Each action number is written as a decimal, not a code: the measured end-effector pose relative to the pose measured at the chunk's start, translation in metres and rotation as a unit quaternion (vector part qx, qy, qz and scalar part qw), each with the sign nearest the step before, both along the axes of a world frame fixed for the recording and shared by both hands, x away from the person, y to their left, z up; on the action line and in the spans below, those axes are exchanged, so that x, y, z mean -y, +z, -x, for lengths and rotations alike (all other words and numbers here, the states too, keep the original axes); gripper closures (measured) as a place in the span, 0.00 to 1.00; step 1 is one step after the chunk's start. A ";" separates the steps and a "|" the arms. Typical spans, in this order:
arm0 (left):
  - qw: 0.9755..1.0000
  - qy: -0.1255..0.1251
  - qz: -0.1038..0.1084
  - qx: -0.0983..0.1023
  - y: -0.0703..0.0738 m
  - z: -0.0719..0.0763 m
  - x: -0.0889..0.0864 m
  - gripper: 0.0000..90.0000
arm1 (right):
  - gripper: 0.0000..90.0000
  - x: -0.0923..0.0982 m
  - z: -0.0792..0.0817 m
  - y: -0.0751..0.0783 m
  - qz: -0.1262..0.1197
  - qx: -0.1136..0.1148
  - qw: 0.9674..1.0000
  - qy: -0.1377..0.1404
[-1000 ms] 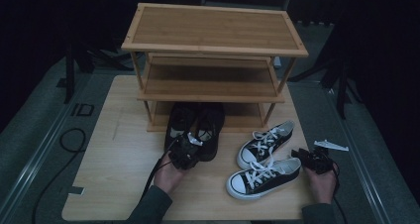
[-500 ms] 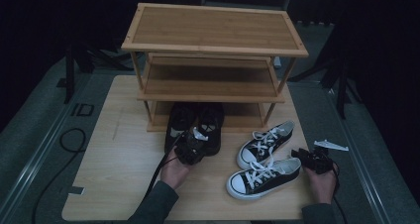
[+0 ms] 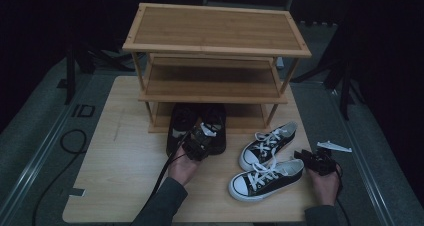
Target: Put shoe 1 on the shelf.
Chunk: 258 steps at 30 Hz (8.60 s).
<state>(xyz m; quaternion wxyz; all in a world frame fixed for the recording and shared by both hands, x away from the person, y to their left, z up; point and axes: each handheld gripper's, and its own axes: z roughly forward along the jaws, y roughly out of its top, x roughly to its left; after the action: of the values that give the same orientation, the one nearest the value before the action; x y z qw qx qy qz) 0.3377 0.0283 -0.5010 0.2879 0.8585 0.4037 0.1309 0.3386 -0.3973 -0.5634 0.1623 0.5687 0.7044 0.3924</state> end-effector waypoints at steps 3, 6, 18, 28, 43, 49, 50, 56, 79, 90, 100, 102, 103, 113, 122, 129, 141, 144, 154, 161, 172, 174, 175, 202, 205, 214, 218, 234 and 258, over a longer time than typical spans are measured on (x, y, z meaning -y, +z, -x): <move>1.000 -0.010 0.007 -0.008 -0.002 0.001 0.001 1.00 | 0.64 0.000 0.000 0.000 0.000 0.000 1.000 0.000; 1.000 -0.019 0.004 -0.012 -0.004 0.002 0.006 1.00 | 0.64 0.000 0.000 0.000 0.001 0.000 1.000 0.000; 1.000 -0.012 -0.019 0.006 -0.007 -0.001 0.016 1.00 | 0.63 0.000 0.000 0.000 0.000 0.000 1.000 0.000; 1.000 0.007 -0.022 0.007 -0.001 -0.024 0.016 1.00 | 0.63 0.000 0.000 0.000 0.001 0.000 1.000 0.000; 0.999 0.037 -0.029 0.004 -0.003 -0.051 0.025 1.00 | 0.63 0.000 -0.001 0.000 0.000 0.000 1.000 0.001; 0.999 0.034 -0.026 -0.001 -0.002 -0.051 0.019 1.00 | 0.63 0.000 -0.001 0.000 0.000 0.000 1.000 0.001; 0.999 0.034 -0.026 -0.003 -0.002 -0.051 0.018 1.00 | 0.63 0.000 -0.001 0.000 0.000 0.000 1.000 0.001; 0.999 0.023 -0.023 -0.003 -0.003 -0.045 0.014 1.00 | 0.63 0.000 -0.001 0.000 0.001 0.000 1.000 0.001; 1.000 -0.019 -0.020 -0.011 0.008 -0.017 -0.001 1.00 | 0.63 0.000 -0.001 0.000 0.001 0.000 1.000 0.000; 1.000 -0.024 -0.015 -0.009 0.008 0.001 -0.014 1.00 | 0.63 0.000 -0.001 0.000 0.001 0.000 1.000 0.001; 1.000 -0.018 -0.019 -0.016 -0.001 0.012 -0.030 1.00 | 0.63 0.000 -0.001 0.000 0.001 0.000 1.000 0.000; 0.999 -0.015 -0.020 -0.019 -0.004 0.014 -0.035 1.00 | 0.63 0.000 -0.001 0.000 0.001 0.000 1.000 0.001; 1.000 -0.014 -0.019 -0.020 -0.005 0.015 -0.037 1.00 | 0.63 0.000 -0.001 0.000 0.001 0.000 1.000 0.000; 1.000 0.006 -0.012 -0.025 -0.007 0.024 -0.061 1.00 | 0.63 0.000 -0.001 0.000 0.001 0.000 1.000 0.000; 0.999 0.033 -0.010 -0.028 -0.009 0.030 -0.086 1.00 | 0.63 0.000 -0.001 0.000 0.001 0.000 1.000 0.000; 0.999 0.040 -0.016 -0.031 -0.010 0.032 -0.094 1.00 | 0.63 -0.001 0.000 0.000 0.001 0.000 1.000 -0.001; 0.998 0.050 -0.019 -0.033 -0.014 0.032 -0.102 1.00 | 0.64 -0.001 0.000 0.000 0.001 0.000 1.000 -0.001; 0.998 0.058 -0.021 -0.027 -0.013 0.032 -0.103 1.00 | 0.64 -0.001 0.000 0.000 0.001 0.000 1.000 0.000; 0.997 0.074 -0.022 -0.018 -0.009 0.021 -0.103 1.00 | 0.63 -0.001 0.000 0.000 0.001 0.000 1.000 -0.001; 0.996 0.079 -0.025 -0.016 -0.007 0.012 -0.103 1.00 | 0.64 -0.001 0.000 0.000 0.001 0.000 1.000 -0.001; 0.997 0.068 -0.030 -0.024 -0.010 0.000 -0.095 1.00 | 0.63 -0.001 -0.001 0.000 0.001 0.000 1.000 -0.001; 0.997 0.071 -0.026 -0.030 -0.015 0.002 -0.097 1.00 | 0.63 -0.001 -0.001 0.000 0.000 0.000 1.000 -0.001; 0.997 0.072 -0.026 -0.033 -0.017 0.003 -0.099 1.00 | 0.63 -0.001 -0.001 0.000 0.000 0.000 1.000 -0.001; 0.995 0.068 -0.056 -0.045 -0.032 -0.026 -0.071 1.00 | 0.63 0.000 -0.001 0.000 0.000 0.000 1.000 0.000; 0.995 0.074 -0.054 -0.048 -0.032 -0.030 -0.069 1.00 | 0.63 0.000 -0.001 0.000 0.000 0.000 1.000 0.000; 0.994 0.079 -0.049 -0.056 -0.033 -0.041 -0.066 1.00 | 0.63 0.000 -0.001 0.000 0.000 0.000 1.000 0.000; 0.994 0.083 -0.046 -0.058 -0.033 -0.046 -0.064 1.00 | 0.63 0.000 -0.001 0.000 0.000 0.000 1.000 0.000; 0.995 0.087 -0.030 -0.047 -0.032 -0.041 -0.071 0.98 | 0.63 0.000 -0.001 0.000 0.000 0.000 1.000 0.000; 0.996 0.078 -0.010 -0.031 -0.028 -0.013 -0.083 0.76 | 0.69 -0.002 0.000 0.002 0.004 0.000 1.000 0.002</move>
<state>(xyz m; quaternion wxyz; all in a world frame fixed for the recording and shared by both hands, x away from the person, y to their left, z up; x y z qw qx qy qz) 0.3511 0.1115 -0.5286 0.2551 0.8309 0.4771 0.1302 0.3385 -0.3956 -0.5614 0.1637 0.5670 0.7072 0.3894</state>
